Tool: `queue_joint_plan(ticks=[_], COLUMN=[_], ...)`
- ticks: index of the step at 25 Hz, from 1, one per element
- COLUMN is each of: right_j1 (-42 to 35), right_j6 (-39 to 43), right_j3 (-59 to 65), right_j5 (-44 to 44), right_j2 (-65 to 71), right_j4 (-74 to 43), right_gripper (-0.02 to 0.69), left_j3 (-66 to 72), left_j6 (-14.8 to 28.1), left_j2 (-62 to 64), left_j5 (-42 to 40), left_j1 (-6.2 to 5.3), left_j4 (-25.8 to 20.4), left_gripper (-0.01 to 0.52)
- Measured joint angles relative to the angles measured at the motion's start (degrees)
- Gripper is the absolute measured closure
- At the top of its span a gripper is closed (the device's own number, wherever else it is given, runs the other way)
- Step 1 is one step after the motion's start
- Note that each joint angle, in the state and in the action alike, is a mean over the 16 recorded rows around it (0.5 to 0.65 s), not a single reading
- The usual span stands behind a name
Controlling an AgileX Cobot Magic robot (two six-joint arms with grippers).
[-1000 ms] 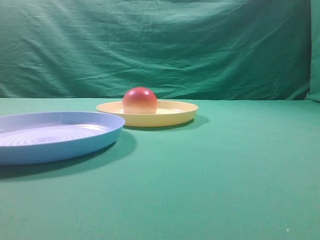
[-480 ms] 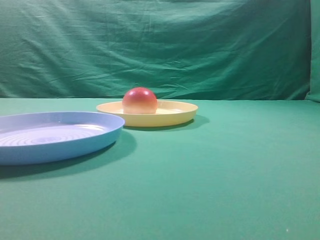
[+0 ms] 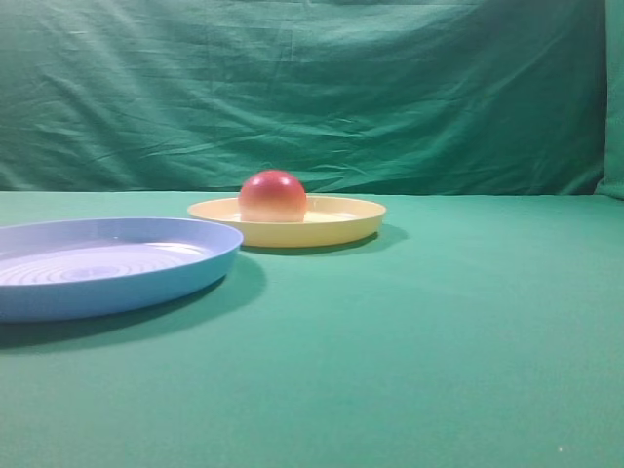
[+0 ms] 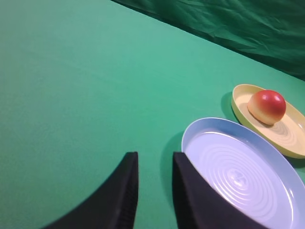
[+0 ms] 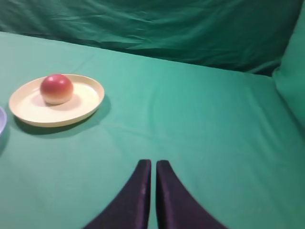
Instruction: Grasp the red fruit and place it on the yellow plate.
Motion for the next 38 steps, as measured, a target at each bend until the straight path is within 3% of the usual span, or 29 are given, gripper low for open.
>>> queue_joint_plan(ticks=[7, 15, 38], right_j1=[-9.3, -15.0, -16.1], right_j6=[0.0, 0.0, -0.5], right_j3=[8.8, 15.2, 17.4], right_j5=[-2.1, -4.6, -7.4], right_j2=[-6.8, -8.8, -8.8], right_j4=[0.0, 0.1, 0.1], right_gripper=[0.665, 0.665, 0.665], left_j3=[0.0, 0.0, 0.0], left_j6=[0.0, 0.0, 0.0], left_j2=[0.0, 0.0, 0.0], left_j5=[0.0, 0.0, 0.0], left_j1=[0.0, 0.0, 0.0], left_j4=[0.0, 0.0, 0.0], left_gripper=[0.357, 0.357, 0.357])
